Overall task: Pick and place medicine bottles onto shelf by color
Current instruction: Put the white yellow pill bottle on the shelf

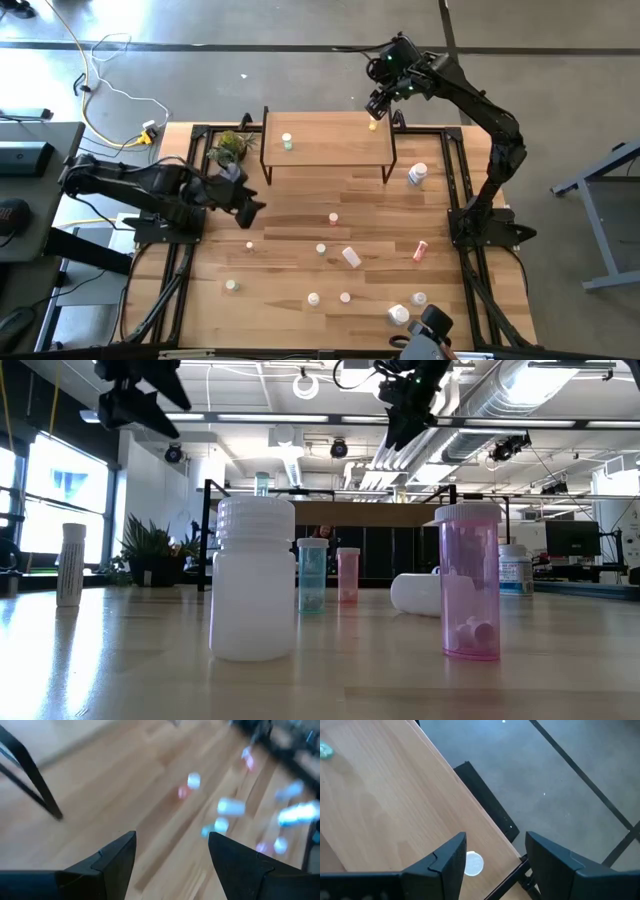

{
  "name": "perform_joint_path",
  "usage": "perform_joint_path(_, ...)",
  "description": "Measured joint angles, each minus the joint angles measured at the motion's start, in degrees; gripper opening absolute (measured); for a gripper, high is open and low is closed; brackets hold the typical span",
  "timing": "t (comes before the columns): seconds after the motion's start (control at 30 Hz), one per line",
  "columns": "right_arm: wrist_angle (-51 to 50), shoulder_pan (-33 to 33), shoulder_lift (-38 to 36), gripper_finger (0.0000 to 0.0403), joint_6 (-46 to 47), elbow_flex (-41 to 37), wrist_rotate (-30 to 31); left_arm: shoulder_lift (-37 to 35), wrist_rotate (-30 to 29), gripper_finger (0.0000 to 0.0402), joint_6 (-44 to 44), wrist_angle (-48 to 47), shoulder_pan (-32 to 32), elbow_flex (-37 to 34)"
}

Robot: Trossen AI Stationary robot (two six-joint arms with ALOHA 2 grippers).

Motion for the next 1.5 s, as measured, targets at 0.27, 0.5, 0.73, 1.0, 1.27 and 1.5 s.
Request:
perform_joint_path(0.27,0.04,0.00,0.00,0.0195,1.64,0.00,0.02,6.08,5.94,0.0241,-1.50,-3.73,-5.80,0.00)
perform_joint_path(0.5,0.20,0.00,0.00,0.0195,1.66,0.00,0.02,9.79,11.54,0.0241,-11.74,-4.30,-7.16,0.00)
perform_joint_path(0.73,-0.07,0.00,0.00,0.0195,3.07,-0.13,0.07,13.51,17.10,0.0241,-27.57,-6.61,-7.23,-0.02)
perform_joint_path(1.0,-1.04,0.00,0.02,0.0195,3.19,-0.15,0.22,17.49,16.99,0.0241,-31.31,-6.61,-7.20,0.00)
perform_joint_path(1.27,-2.72,0.00,0.02,0.0195,3.19,-0.20,0.22,20.58,16.23,0.0241,-33.14,-7.44,-7.20,-0.02)
perform_joint_path(1.5,-2.83,0.00,0.02,0.0195,3.19,-0.20,0.20,22.99,16.41,0.0241,-36.55,-8.04,-7.20,-0.02)
